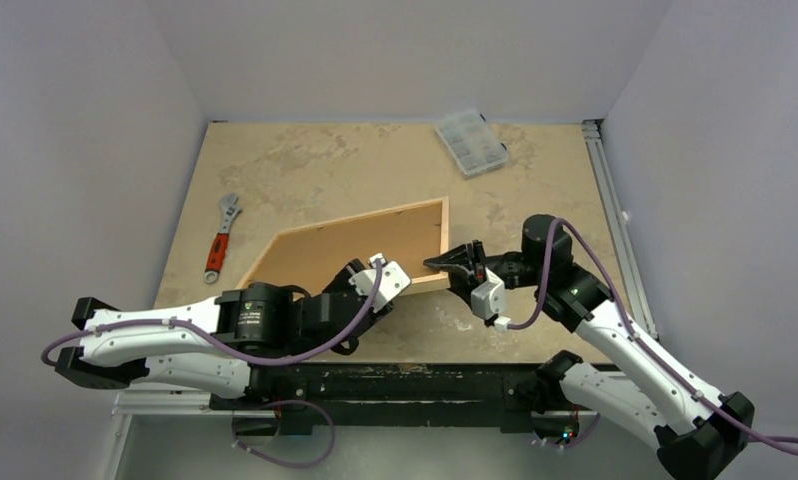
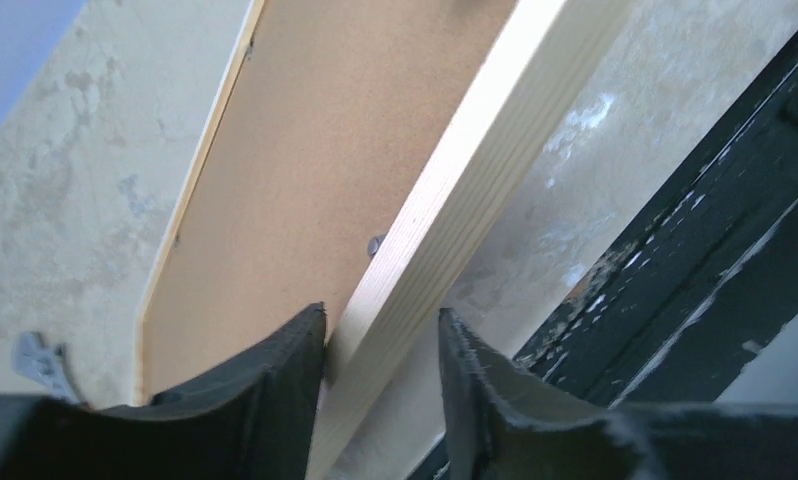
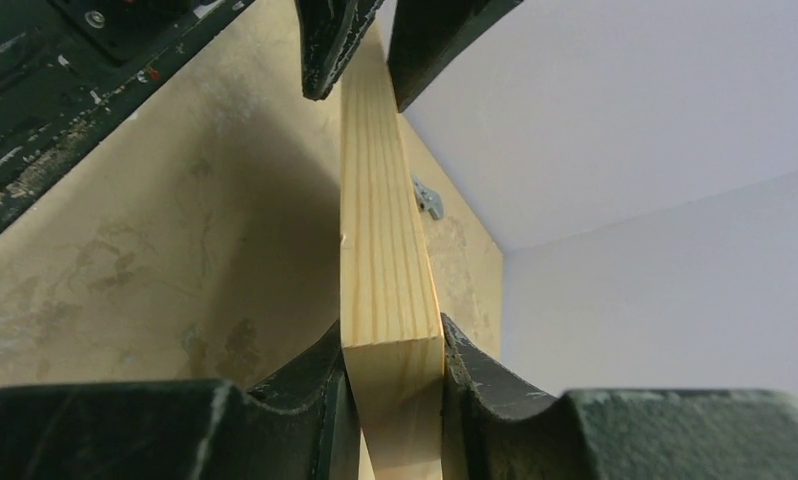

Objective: Put the photo into the frame
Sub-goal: Turn over the photo frame at the center of the board.

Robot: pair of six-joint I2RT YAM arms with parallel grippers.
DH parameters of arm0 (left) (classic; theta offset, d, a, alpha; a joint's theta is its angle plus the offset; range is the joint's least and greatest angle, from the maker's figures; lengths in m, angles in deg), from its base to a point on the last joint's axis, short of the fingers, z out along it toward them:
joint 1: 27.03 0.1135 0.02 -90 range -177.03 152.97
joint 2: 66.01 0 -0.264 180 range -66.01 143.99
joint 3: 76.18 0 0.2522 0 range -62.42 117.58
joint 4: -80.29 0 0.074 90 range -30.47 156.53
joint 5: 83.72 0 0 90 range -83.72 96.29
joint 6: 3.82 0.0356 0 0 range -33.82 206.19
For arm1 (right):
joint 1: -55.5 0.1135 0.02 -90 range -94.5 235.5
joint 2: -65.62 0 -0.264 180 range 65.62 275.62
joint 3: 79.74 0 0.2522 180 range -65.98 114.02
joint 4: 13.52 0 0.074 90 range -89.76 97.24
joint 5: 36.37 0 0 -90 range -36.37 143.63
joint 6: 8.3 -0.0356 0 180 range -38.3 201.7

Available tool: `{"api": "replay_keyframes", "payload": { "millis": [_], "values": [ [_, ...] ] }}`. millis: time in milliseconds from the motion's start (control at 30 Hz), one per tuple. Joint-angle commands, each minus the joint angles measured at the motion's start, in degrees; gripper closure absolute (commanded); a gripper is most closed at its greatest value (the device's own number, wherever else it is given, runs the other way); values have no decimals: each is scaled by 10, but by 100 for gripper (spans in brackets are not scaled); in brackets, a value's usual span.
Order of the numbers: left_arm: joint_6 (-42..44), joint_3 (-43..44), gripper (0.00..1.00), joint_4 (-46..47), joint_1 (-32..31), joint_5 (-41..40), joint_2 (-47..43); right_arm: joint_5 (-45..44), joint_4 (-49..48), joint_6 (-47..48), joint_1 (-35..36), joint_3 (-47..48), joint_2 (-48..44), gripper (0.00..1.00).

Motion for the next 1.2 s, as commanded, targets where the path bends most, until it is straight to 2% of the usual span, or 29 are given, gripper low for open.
{"api": "replay_keyframes", "payload": {
  "millis": [0, 133, 233, 333, 433, 567, 633, 867, 1167],
  "values": [
    [-60, 35, 47, 50, 3, -4, -3, 18, 7, -75, 5, 37, -20, 97],
    [-51, 64, 22, 48, 3, -12, -8, 15, -2, -137, 6, 53, -18, 100],
    [-44, 81, 14, 58, 3, -14, -20, 2, -13, -212, 6, 73, -8, 100],
    [-41, 92, 13, 71, 3, -20, -36, -4, 1, -238, 6, 95, 0, 100],
    [-43, 91, 13, 94, 3, -29, -63, -7, -27, -286, 5, 92, -8, 100],
    [-52, 71, 13, 126, 3, -43, -105, -84, -121, -470, 6, 85, -22, 100],
    [-61, 53, 13, 140, 3, -48, -128, -113, -112, -512, 6, 101, -18, 100],
    [-115, -9, 14, 150, 3, -66, -178, -123, -35, -598, 5, 159, 32, 100],
    [-224, -52, 13, 88, 4, -75, -148, -187, 6, -720, -11, 158, 72, 100]
  ]
}}
